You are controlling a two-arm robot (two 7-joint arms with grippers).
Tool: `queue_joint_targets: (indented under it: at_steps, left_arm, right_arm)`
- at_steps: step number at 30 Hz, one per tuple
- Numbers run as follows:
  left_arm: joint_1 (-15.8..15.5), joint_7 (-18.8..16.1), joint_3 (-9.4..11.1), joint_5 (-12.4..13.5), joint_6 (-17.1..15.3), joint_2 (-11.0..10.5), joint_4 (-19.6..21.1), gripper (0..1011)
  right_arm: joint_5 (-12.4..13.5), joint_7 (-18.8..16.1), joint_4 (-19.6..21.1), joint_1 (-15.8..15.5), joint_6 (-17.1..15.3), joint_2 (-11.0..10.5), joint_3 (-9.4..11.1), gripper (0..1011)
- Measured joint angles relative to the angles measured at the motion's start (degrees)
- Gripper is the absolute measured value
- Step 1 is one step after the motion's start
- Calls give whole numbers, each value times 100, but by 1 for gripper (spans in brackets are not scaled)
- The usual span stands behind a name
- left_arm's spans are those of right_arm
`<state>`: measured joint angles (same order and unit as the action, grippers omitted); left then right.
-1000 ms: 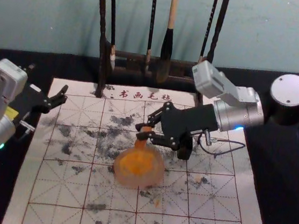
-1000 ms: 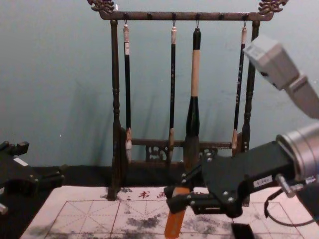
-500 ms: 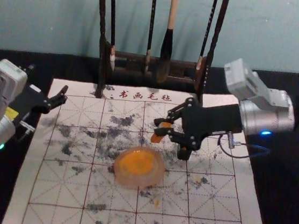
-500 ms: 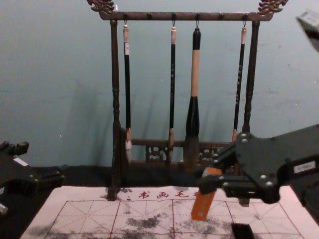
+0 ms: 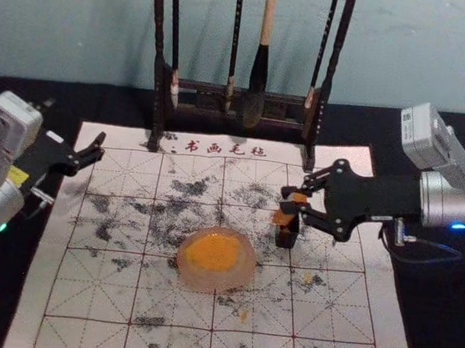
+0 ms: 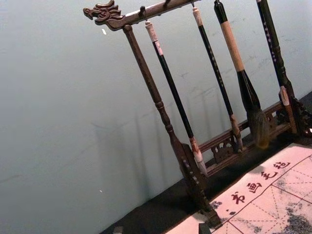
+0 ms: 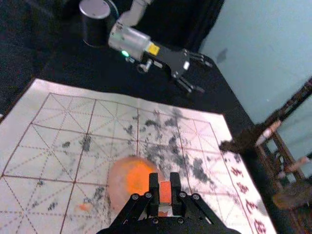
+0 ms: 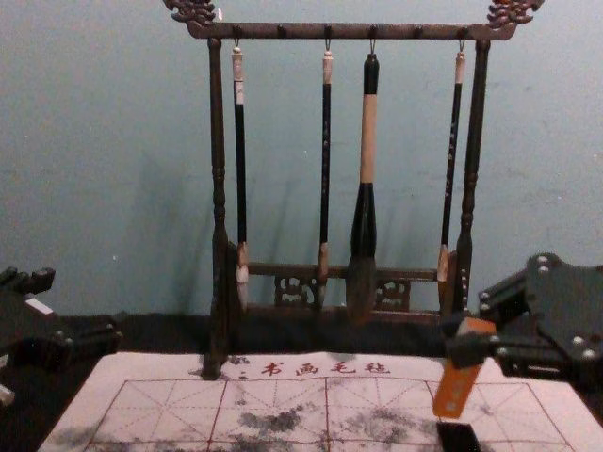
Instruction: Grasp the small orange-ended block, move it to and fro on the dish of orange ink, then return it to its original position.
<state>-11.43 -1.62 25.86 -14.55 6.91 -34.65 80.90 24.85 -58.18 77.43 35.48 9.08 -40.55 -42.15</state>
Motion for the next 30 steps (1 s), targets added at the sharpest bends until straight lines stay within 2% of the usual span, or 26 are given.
queue_joint_targets:
  at_steps: [10,30]
  left_arm:
    - [0,0,0,0,0,0,0,1001]
    - [0,0,0,0,0,0,0,1001]
  right_arm:
    - [-116,135,-234,-90,-145,47,66,134]
    - [-301,11,-925,151,-125,373,80,134]
